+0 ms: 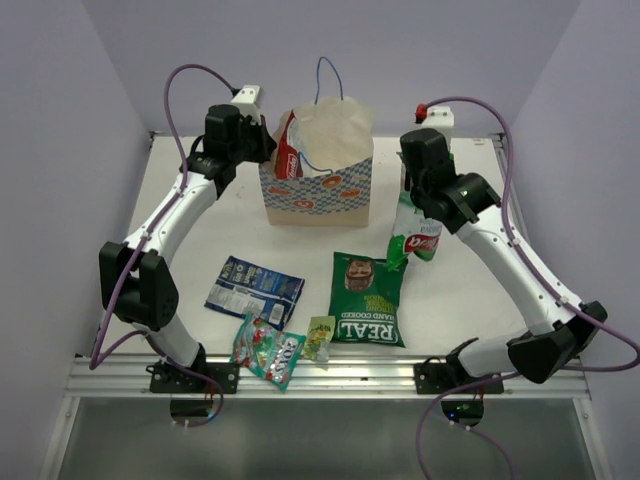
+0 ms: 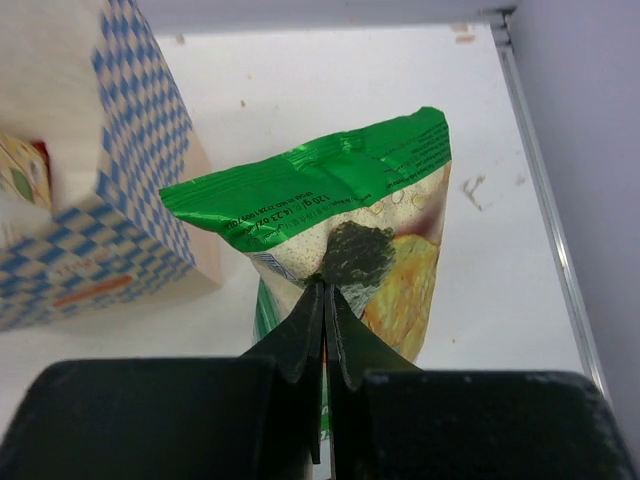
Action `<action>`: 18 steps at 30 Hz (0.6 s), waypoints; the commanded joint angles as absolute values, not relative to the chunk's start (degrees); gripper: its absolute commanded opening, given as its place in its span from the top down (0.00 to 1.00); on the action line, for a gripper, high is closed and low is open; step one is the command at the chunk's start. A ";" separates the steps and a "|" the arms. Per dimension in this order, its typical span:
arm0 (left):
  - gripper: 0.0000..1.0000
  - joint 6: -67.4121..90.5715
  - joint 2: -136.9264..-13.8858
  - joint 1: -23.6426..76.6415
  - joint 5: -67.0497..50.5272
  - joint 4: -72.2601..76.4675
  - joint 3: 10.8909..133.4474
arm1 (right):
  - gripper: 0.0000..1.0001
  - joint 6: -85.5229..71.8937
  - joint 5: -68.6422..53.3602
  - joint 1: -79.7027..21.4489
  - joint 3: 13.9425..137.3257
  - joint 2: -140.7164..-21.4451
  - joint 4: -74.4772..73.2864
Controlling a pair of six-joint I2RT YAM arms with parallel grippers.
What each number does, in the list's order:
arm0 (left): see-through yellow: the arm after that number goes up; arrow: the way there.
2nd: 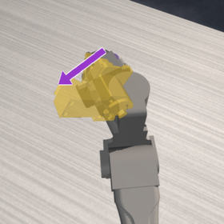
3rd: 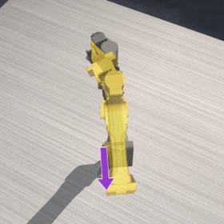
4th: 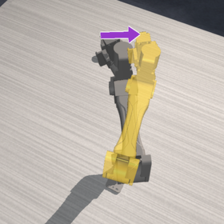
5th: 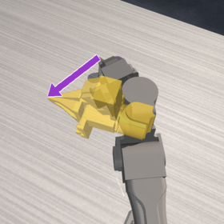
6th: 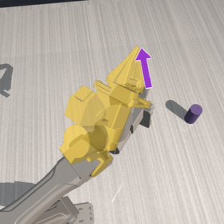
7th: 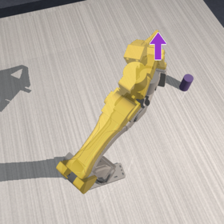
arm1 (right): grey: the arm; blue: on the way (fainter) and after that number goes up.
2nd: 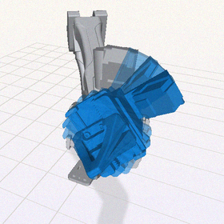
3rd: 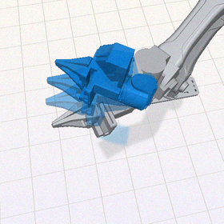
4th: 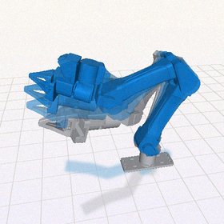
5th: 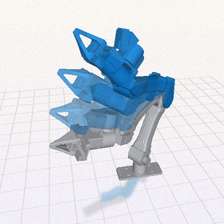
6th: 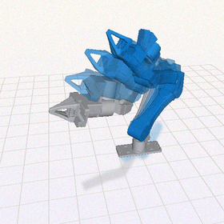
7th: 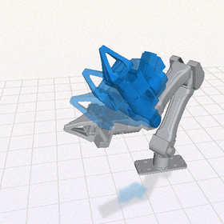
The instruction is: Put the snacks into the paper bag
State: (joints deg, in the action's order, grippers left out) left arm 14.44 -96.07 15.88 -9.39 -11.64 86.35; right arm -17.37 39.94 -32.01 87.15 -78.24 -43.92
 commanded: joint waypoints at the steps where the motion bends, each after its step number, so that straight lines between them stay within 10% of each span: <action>1: 1.00 15.38 -95.27 16.17 -10.37 -8.61 86.04 | 1.00 -11.08 42.71 -32.17 96.66 -80.76 -39.38; 18: 1.00 15.03 -96.24 16.17 -9.76 -8.79 86.31 | 1.00 4.83 26.65 -30.50 145.46 -104.06 -29.37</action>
